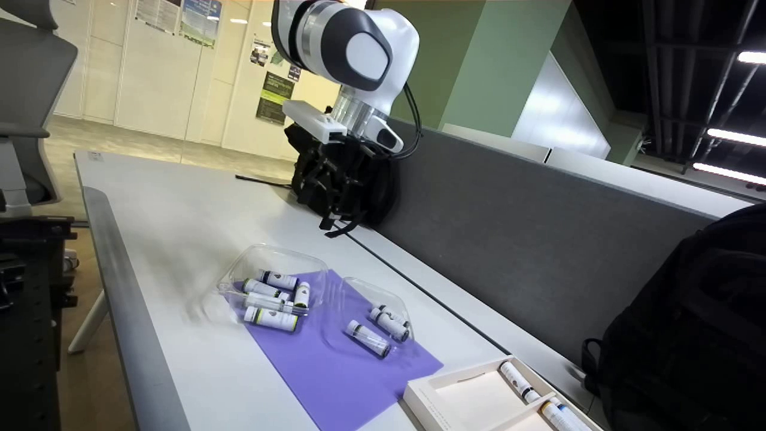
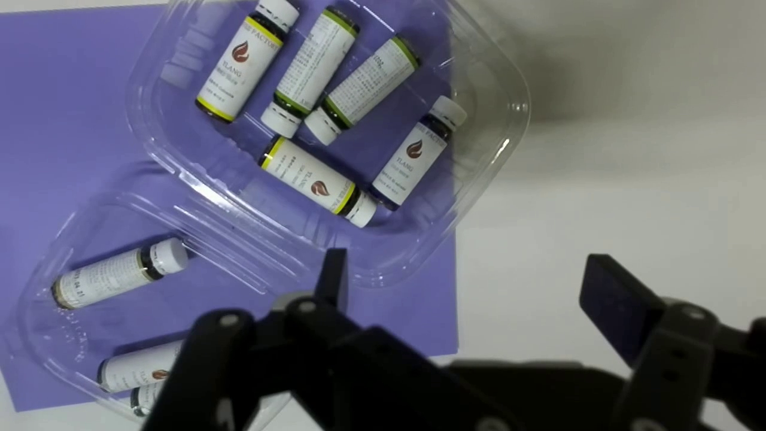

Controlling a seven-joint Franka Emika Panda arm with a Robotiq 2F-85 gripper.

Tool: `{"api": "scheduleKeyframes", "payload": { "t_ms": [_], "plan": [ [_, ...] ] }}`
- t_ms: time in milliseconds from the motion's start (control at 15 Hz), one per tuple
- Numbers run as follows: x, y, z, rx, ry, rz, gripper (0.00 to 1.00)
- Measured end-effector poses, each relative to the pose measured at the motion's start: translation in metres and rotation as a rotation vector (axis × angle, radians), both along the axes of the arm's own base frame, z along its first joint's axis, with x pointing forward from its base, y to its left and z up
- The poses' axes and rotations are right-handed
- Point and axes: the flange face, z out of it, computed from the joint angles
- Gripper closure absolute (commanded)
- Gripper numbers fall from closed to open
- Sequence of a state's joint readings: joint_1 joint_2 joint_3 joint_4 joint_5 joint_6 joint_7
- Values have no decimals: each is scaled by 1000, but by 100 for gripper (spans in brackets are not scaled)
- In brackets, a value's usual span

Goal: Move a bottle from the container to the tray

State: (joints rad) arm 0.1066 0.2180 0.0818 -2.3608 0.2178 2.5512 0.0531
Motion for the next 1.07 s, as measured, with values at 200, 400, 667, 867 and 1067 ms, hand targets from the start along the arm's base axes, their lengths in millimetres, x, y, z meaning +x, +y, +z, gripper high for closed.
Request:
{"api": "scheduleKeyframes", "payload": {
  "t_ms": [200,400,667,867,1067],
  "plan": [
    [-1,0,-8,-1,12,-2,0],
    [-1,-2,-23,6,16,-28,0],
    [-2,-3,-47,31,13,-96,0],
    [-6,-2,-63,32,33,-108,0],
    [-10,0,-75,31,61,-105,0]
  ]
}}
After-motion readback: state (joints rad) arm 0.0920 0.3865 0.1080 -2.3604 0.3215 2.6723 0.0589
